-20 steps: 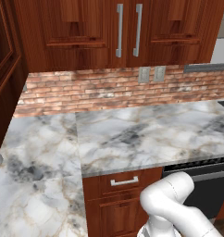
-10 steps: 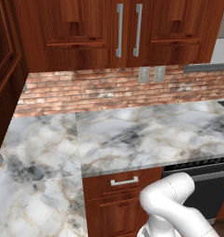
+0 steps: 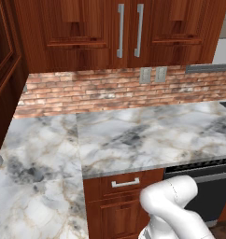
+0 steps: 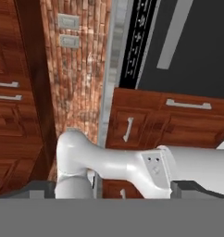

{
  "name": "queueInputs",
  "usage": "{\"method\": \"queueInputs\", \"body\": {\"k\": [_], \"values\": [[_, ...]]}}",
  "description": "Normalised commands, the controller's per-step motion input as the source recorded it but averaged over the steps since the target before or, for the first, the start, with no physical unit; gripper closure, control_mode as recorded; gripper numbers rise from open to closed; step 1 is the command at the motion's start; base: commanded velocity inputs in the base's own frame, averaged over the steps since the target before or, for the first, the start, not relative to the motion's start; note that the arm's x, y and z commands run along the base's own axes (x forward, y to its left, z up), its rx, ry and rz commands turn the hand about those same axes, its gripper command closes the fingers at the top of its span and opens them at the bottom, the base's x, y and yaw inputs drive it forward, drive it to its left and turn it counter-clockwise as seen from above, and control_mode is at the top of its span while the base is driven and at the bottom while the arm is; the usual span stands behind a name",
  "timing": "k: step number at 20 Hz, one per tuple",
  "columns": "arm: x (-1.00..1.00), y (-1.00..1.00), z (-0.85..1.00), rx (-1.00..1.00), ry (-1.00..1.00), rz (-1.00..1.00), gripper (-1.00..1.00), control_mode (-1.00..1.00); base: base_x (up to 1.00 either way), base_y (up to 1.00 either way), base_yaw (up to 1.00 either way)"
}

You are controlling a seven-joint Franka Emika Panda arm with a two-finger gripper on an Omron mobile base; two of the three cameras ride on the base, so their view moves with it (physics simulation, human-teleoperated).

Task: Open the dishwasher door and pull out the top rack.

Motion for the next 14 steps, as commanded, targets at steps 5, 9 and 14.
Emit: {"method": "queueInputs", "body": {"k": [5, 9, 14], "values": [[0.15, 0.26, -0.19, -0.07, -0.08, -0.13, -1.00, -1.00, 0.00, 0.00, 0.00], [0.21, 0.14, -0.14, -0.05, -0.06, -0.13, -1.00, -1.00, 0.00, 0.00, 0.00], [0.25, 0.10, -0.14, -0.04, -0.05, -0.13, -1.00, -1.00, 0.00, 0.00, 0.00]]}}
